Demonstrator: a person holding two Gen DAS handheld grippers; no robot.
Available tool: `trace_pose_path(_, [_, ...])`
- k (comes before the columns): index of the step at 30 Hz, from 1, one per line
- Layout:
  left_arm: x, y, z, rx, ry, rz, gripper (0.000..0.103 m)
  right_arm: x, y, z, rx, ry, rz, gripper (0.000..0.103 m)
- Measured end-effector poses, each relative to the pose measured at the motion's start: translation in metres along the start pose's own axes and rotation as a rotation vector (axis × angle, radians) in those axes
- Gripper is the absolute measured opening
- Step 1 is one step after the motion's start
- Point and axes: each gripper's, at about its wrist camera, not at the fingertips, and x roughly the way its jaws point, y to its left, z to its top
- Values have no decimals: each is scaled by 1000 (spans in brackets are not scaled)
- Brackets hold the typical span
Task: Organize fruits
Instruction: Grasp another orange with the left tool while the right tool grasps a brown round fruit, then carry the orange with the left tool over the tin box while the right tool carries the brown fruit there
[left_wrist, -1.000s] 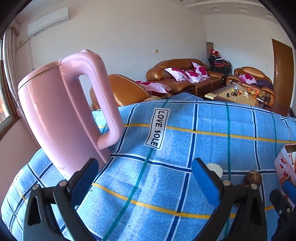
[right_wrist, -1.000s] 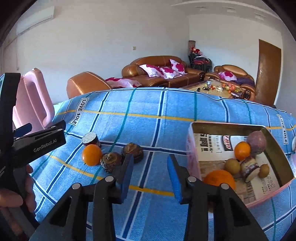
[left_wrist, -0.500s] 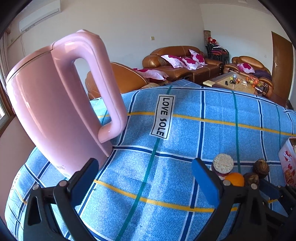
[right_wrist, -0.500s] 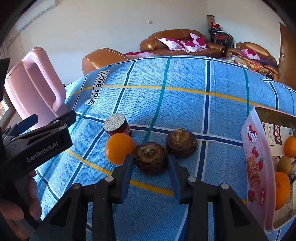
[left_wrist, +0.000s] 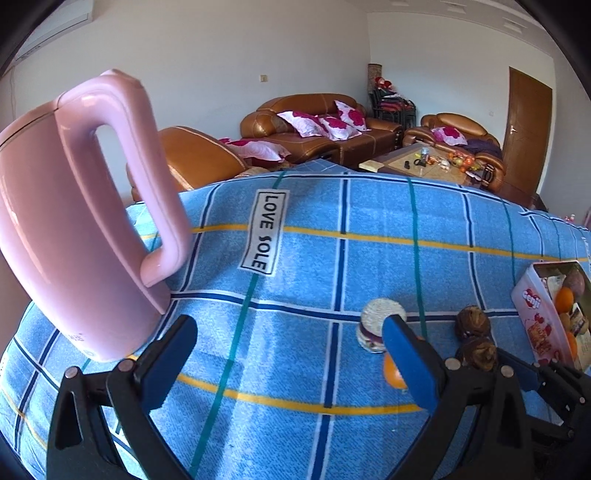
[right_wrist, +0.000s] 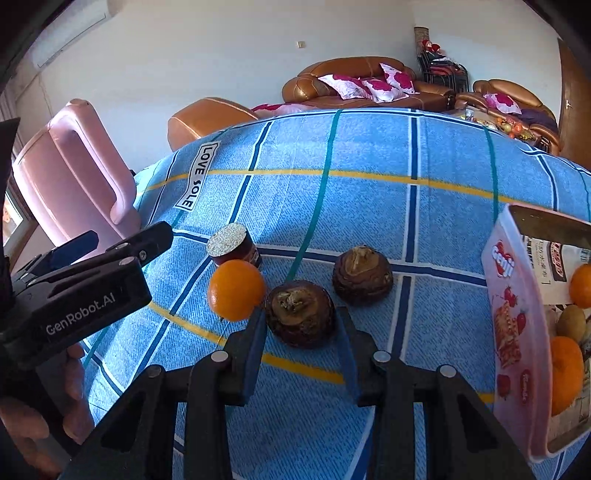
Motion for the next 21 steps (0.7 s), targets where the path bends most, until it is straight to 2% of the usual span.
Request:
trace_pose_path(3, [0,-17,-2,32,18,-91,97,-23,-8,-7,-3,-75,-52,39])
trace_pose_path(5, [5,-29,-6,55,53,-136,87,-34,-15,-9,6,-114,-91,39])
trace_pose_path(6, [8,-36,-8,68,68,-144,85,-38,-20,-9,16,-129,-108,39])
trace_pose_path(10, [19,-55,-14,98,116,-150,73,-42,-33,-6,64,-151,-133,39])
trace_pose_path(13, [32,-67,-18,121,167,-115,63,-40,-35,-5,76,-140,-120,39])
trace_pose_path(17, [34,-67,-14,104,172,-118,54,-40,-31,-5,63,-148,-120,39])
trace_pose_path(21, [34,-65,-13,92,171,-140,51,-39,-24,-6,36,-156,-122,39])
